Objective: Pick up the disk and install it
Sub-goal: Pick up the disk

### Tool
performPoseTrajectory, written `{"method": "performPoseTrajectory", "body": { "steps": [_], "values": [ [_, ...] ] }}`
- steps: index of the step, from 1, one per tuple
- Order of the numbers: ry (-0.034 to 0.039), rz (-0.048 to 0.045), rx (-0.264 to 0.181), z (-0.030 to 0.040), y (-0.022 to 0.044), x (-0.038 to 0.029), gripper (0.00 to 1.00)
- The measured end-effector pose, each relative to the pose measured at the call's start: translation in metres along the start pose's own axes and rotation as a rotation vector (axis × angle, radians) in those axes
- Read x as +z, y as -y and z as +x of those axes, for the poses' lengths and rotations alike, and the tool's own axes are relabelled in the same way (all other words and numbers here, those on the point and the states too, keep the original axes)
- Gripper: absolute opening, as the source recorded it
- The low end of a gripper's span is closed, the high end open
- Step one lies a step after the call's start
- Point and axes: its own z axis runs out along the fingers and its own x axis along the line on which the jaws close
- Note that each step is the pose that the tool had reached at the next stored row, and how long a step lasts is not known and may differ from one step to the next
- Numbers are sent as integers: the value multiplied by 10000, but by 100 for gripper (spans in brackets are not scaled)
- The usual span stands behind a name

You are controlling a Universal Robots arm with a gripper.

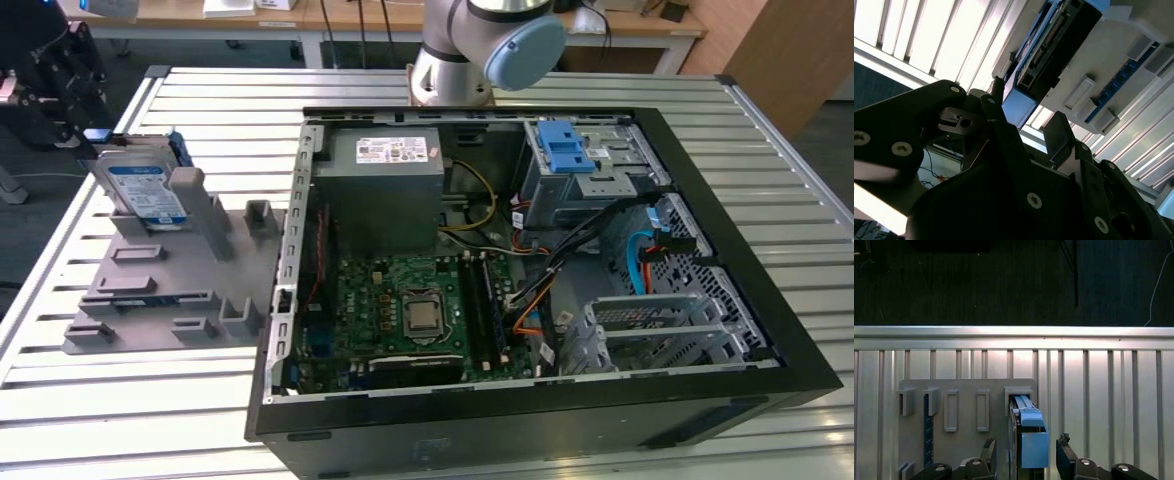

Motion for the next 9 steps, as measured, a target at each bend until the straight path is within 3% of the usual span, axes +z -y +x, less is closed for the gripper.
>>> {"method": "performPoseTrajectory", "body": {
  "steps": [9],
  "values": [
    [-1, -1, -59, 1, -13, 33, 59]
  ]
}}
